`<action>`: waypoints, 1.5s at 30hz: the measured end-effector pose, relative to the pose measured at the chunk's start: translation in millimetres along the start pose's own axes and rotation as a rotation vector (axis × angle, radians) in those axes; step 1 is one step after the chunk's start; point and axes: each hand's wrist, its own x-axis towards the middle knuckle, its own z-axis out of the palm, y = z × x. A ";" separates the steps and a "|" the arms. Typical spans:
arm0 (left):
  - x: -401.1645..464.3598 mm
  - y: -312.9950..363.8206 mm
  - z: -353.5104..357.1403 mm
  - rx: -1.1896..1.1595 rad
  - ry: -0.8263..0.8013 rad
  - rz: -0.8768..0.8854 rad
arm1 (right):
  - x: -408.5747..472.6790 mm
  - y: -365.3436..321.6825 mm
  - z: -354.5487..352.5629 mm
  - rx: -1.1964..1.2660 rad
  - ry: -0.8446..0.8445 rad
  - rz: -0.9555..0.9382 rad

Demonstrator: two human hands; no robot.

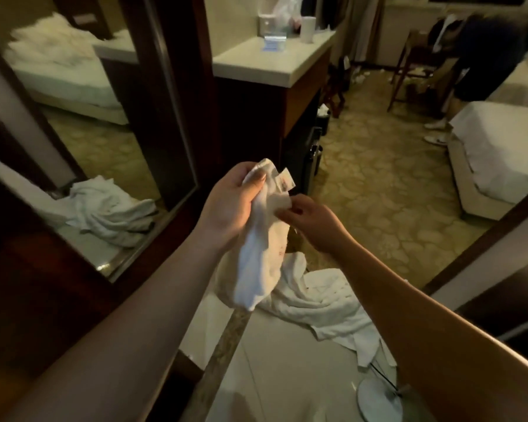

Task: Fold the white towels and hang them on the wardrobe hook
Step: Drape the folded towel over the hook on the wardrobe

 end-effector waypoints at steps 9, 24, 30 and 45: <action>-151.5 41.8 -72.4 0.014 0.312 0.047 | -83.6 -4.5 60.0 -0.465 -0.260 -0.081; -468.9 111.5 -130.2 0.324 0.752 0.016 | -273.4 -24.6 115.2 -0.549 -0.257 -0.055; -570.4 127.3 -171.8 0.504 0.808 -0.030 | -327.5 -66.1 159.0 -0.478 -0.160 0.026; -765.6 72.7 -253.4 -0.016 0.978 -0.229 | -500.2 -145.2 263.5 -0.405 -0.253 -0.011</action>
